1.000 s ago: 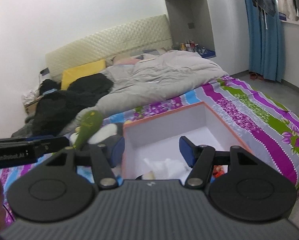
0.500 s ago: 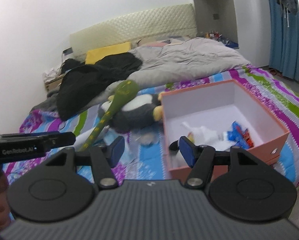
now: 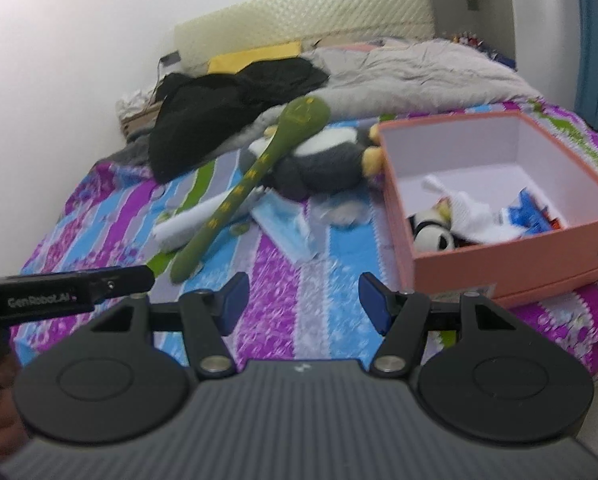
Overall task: Organize soft objects
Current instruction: 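Withdraw both grippers from the box back toward the bed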
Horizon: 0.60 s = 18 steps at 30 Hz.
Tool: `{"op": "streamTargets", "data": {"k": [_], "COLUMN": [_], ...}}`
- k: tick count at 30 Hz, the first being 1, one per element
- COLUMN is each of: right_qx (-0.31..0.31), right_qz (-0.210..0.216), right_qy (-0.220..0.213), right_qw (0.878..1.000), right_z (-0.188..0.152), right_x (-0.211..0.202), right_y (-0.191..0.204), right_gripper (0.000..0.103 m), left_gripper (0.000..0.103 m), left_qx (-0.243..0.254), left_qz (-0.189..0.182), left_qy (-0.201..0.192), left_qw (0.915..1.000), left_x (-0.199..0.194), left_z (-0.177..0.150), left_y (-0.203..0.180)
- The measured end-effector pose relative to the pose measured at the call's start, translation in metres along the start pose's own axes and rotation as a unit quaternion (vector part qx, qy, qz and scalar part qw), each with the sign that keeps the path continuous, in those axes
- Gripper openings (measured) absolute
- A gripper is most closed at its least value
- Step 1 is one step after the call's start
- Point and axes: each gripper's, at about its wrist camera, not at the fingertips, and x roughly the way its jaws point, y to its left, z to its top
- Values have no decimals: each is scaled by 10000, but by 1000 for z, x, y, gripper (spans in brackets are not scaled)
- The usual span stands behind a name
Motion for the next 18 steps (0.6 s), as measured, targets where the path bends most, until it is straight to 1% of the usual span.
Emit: {"op": "streamTargets", "data": {"k": [5,7,13,15,18], "right_qx": [-101,-106,-143,-161,-169], "right_qz": [106,94,-40,-89,-159], "right_qy": [176,226,424,479,566], "right_qw": [9997,9996,9990,9987,9981], "right_z": [-8,-10,-7,-6,-2], "right_x": [12,20,58,73,98], "right_y": [9,11,10,8,5], "right_gripper": [63,63,63,63,63], "left_gripper": [45,45,45,45,45], "left_qx": [-379,-479,-736,-833,-1050], "left_qz": [57,100,67,33,-161], "left_qy": [78,107,183,218,292], "left_qw": [9992,9987,9971,9963,9939], "left_x": [15,24,62,77,105], "left_z": [-10,-10,-5,-3,3], "left_y": [24,32,49,55,63]}}
